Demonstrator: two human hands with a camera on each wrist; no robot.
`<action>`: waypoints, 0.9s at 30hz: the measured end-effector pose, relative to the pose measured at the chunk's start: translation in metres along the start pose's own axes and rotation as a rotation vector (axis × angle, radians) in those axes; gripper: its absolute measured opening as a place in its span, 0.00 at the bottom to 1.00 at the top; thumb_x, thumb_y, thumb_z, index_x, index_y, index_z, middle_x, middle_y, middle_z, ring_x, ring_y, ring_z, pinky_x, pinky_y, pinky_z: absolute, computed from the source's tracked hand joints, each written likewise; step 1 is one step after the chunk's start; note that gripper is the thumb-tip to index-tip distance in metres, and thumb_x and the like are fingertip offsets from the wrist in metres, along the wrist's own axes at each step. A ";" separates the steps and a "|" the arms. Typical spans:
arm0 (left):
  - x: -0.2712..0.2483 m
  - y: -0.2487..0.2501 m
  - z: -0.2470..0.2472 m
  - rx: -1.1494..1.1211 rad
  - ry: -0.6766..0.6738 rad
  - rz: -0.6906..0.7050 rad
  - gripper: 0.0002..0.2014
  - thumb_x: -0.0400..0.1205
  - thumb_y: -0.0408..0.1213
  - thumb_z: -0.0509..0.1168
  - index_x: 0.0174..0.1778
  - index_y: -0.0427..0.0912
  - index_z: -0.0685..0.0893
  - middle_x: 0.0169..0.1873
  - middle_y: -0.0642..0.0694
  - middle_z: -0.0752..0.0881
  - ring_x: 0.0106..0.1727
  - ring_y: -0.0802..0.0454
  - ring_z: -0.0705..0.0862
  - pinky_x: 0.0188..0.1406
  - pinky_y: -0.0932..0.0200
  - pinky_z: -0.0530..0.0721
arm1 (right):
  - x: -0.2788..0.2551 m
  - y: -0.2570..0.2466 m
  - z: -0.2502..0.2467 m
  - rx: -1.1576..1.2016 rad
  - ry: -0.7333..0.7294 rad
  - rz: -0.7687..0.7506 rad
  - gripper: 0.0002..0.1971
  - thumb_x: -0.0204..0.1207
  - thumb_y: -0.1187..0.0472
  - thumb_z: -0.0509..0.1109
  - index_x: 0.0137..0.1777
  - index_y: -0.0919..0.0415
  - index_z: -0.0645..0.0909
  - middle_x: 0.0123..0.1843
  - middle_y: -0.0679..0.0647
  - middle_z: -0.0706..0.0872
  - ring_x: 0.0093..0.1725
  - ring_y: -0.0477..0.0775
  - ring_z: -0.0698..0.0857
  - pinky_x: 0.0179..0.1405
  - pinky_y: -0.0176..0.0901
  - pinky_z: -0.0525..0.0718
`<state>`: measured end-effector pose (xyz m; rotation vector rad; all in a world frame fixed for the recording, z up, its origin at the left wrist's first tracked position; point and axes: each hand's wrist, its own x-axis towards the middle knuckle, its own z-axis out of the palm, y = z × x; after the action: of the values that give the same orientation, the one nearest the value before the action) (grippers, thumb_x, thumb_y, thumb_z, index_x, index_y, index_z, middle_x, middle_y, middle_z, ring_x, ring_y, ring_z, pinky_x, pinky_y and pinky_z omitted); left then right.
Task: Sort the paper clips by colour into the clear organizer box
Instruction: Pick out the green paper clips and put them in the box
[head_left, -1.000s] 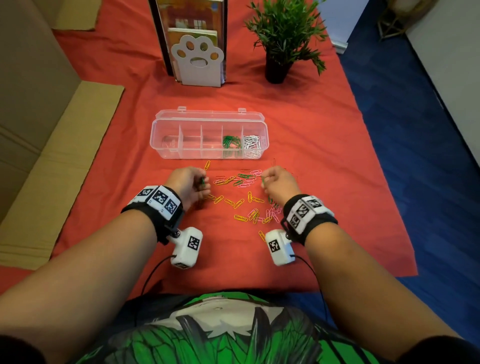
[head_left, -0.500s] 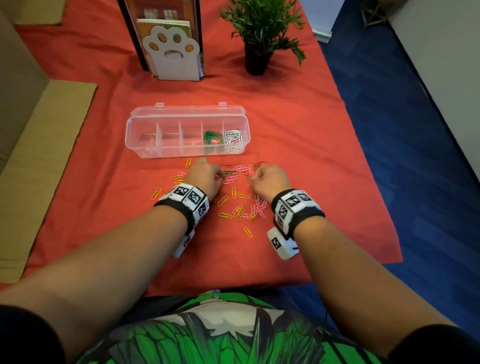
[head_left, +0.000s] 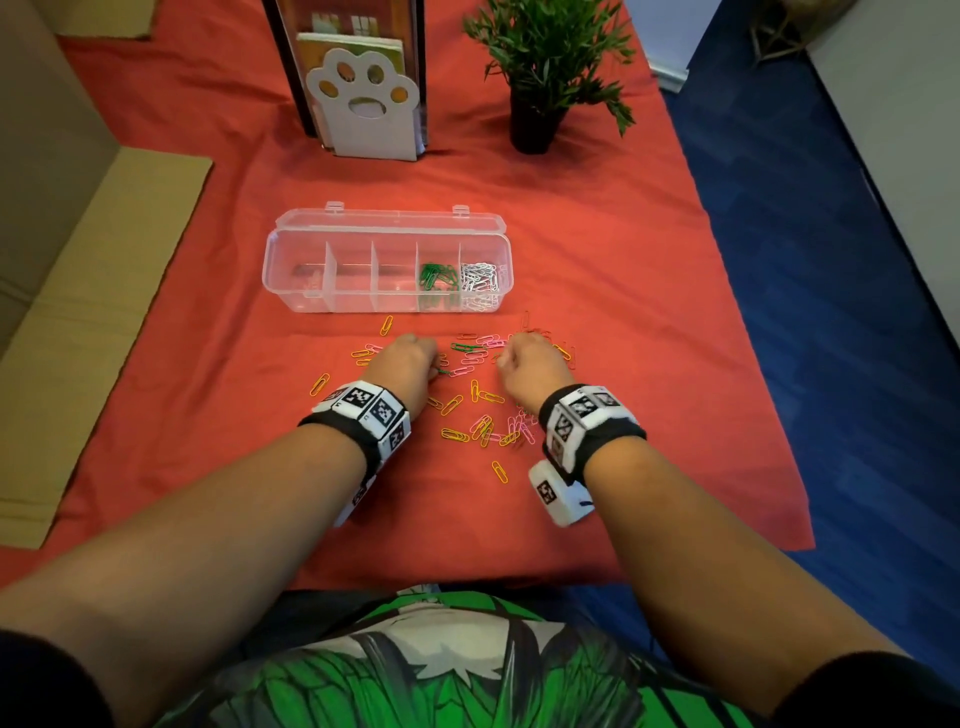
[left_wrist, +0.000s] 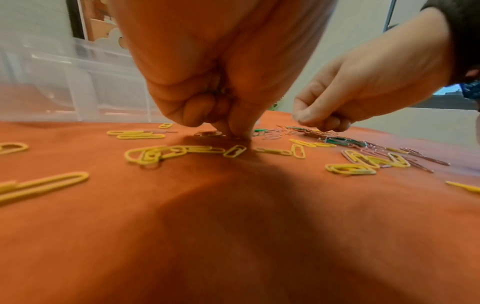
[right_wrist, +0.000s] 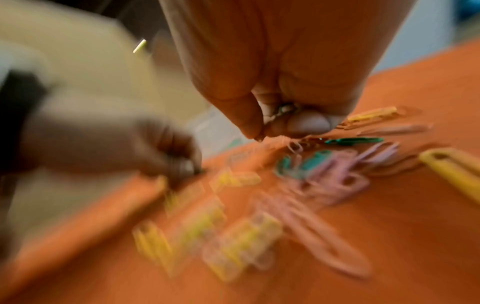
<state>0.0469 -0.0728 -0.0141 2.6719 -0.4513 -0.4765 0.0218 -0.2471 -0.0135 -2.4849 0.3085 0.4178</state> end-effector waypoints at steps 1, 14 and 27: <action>-0.001 -0.001 0.000 -0.044 0.022 -0.017 0.07 0.79 0.28 0.60 0.49 0.33 0.82 0.51 0.32 0.80 0.54 0.36 0.80 0.53 0.51 0.75 | 0.001 0.003 -0.003 0.165 -0.017 0.060 0.06 0.77 0.65 0.61 0.43 0.57 0.78 0.45 0.55 0.82 0.43 0.54 0.81 0.43 0.43 0.78; 0.008 0.022 -0.022 -1.284 -0.178 -0.412 0.16 0.81 0.25 0.51 0.40 0.48 0.79 0.26 0.49 0.71 0.19 0.61 0.66 0.15 0.70 0.60 | 0.001 0.029 -0.043 1.293 0.025 0.312 0.11 0.79 0.74 0.55 0.44 0.60 0.76 0.32 0.54 0.74 0.28 0.47 0.74 0.21 0.32 0.76; 0.024 0.021 -0.012 -0.142 0.068 -0.076 0.11 0.78 0.40 0.65 0.53 0.45 0.88 0.53 0.43 0.88 0.54 0.45 0.84 0.54 0.60 0.78 | 0.018 0.012 -0.033 0.077 0.091 0.142 0.06 0.75 0.64 0.64 0.42 0.57 0.83 0.42 0.52 0.84 0.44 0.51 0.80 0.48 0.39 0.77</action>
<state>0.0675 -0.0966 -0.0007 2.5660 -0.2856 -0.4212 0.0421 -0.2777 -0.0007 -2.4195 0.5311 0.3439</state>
